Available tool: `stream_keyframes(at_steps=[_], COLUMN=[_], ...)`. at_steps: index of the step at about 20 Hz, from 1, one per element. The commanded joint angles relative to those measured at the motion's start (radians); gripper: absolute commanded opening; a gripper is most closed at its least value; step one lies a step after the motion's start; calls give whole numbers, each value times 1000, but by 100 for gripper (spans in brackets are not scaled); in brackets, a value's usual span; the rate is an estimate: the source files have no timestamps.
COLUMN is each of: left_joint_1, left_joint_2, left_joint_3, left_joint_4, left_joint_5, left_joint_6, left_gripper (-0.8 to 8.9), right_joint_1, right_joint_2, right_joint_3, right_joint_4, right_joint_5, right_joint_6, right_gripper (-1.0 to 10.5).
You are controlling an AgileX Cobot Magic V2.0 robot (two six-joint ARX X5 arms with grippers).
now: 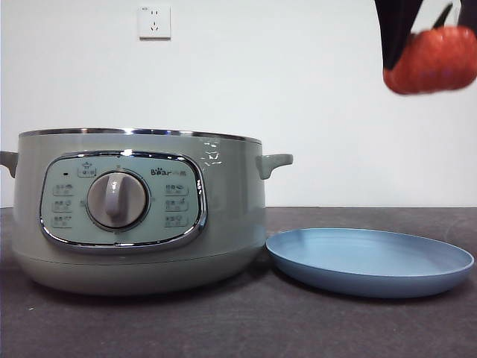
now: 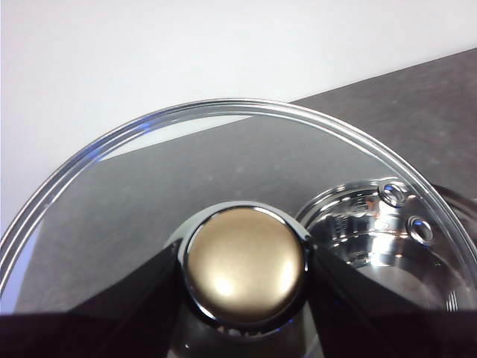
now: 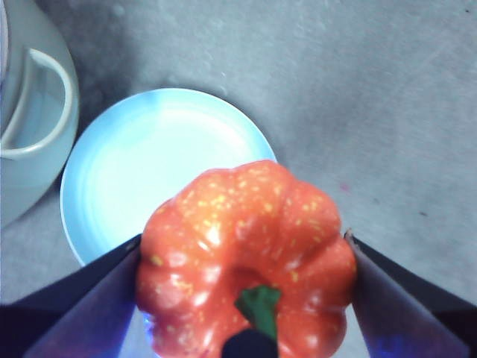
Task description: Take the pumpkin out from the steamer,put the pumpkin in the blue plate,close the lid
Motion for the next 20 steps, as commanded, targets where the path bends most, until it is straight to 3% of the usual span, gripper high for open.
stream_keyframes(at_steps=[1,7,16,20], left_joint_1=[-2,-2,-1,-1], left_joint_2=[-10,5,59,76], left_joint_3=[14,14,14,14], left_joint_4=[62,62,68,69], left_joint_5=[-5,-5,43,44], left_joint_6=[-11,-11,-11,-10], left_gripper=[-8,-8,-8,-8], right_joint_1=[6,8,8,8], right_joint_2=[-29,32,292,341], right_joint_3=[-137,-312,-317,-317], right_joint_4=[125,380,497,491], right_joint_5=[-11,-179,-182,-182], right_joint_6=[18,10,-20,-5], right_gripper=[-2,1,20,382])
